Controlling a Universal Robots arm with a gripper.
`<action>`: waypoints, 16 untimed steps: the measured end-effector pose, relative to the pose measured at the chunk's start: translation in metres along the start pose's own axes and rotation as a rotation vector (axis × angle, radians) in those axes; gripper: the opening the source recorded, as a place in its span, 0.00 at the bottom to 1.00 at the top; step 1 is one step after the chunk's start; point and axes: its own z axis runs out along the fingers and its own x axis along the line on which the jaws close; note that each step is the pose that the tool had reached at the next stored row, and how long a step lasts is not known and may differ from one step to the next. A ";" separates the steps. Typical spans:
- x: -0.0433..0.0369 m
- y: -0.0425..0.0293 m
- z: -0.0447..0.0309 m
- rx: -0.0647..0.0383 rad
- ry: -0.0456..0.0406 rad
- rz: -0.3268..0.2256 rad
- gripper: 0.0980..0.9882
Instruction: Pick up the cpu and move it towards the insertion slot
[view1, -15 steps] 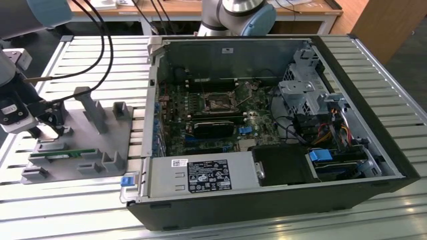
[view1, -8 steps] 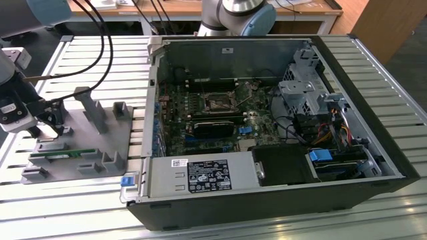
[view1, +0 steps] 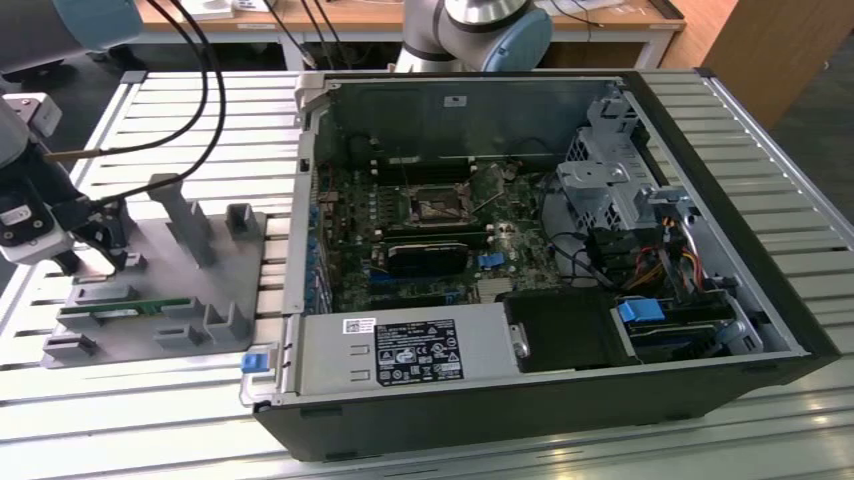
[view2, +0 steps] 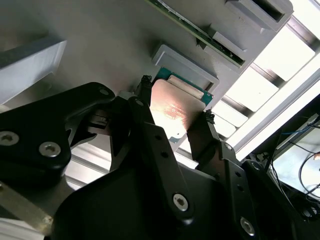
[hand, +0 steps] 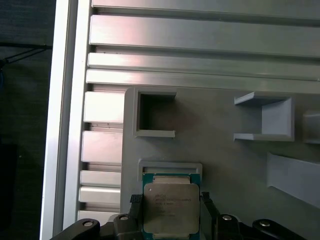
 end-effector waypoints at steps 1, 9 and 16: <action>0.0000 0.0000 -0.0002 0.000 0.0001 0.000 0.49; 0.0000 0.0002 -0.0019 0.000 0.0001 0.000 0.49; 0.0000 0.0003 -0.0033 0.000 0.0000 0.000 0.49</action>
